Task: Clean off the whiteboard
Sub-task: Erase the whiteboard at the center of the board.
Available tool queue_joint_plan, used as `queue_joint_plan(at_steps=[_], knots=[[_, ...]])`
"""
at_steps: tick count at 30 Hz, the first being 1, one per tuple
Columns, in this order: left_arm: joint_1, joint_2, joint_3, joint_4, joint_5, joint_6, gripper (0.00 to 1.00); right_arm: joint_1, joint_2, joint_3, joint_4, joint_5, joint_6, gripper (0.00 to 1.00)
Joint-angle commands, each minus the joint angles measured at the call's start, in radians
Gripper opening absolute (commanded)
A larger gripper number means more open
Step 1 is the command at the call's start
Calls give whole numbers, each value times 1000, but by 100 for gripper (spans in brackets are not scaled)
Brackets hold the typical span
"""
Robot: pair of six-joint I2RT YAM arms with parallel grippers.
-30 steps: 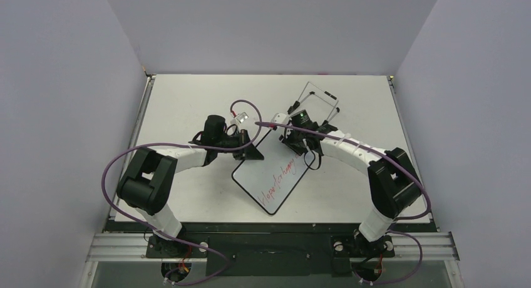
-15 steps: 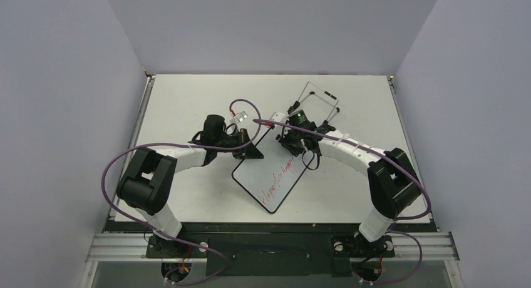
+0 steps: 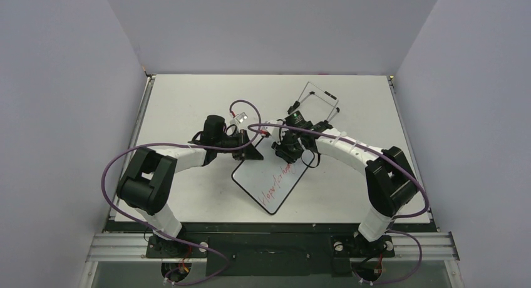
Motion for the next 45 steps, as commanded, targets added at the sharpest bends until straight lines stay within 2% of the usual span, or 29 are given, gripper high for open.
queue_joint_plan(at_steps=[1,3,5,12,13,15,16,18,20,21,23,25,27,29,37,40,41,43,45], knots=[[-14,-44,46,38,62,42,0,-38,3,12,74,-63,138,0],[-17,-42,46,36,62,46,0,-77,-12,-18,177,36,209,0],[-20,-37,48,36,65,46,0,-102,-16,-35,205,110,246,0],[-24,-34,45,43,60,42,0,-103,26,-15,172,188,227,0],[-25,-35,44,42,60,42,0,-101,28,-12,157,175,222,0],[-25,-34,45,44,60,40,0,-96,37,3,79,47,131,0],[-25,-31,45,47,60,39,0,-83,56,31,33,-97,87,0],[-28,-28,48,51,61,37,0,-42,85,69,-111,-231,-28,0],[-31,-28,48,51,60,36,0,-11,85,80,-131,-255,-38,0],[-31,-31,46,52,60,36,0,-8,84,88,-103,-252,7,0],[-32,-37,40,51,59,38,0,-17,73,89,-27,-182,108,0],[-32,-40,35,51,60,41,0,-55,57,67,61,-57,196,0],[-33,-37,32,54,61,42,0,-81,46,43,138,151,275,0],[-33,-32,31,64,63,38,0,-101,40,33,173,245,305,0],[-35,-31,37,54,59,41,0,-106,51,34,171,335,288,0],[-35,-32,38,53,59,43,0,-104,74,65,93,249,223,0],[-35,-30,39,52,59,43,0,-102,92,78,10,122,192,0],[-35,-27,44,53,59,41,0,-82,111,102,-77,-37,98,0],[-35,-30,48,50,59,42,0,-52,109,109,-116,-141,33,0]])
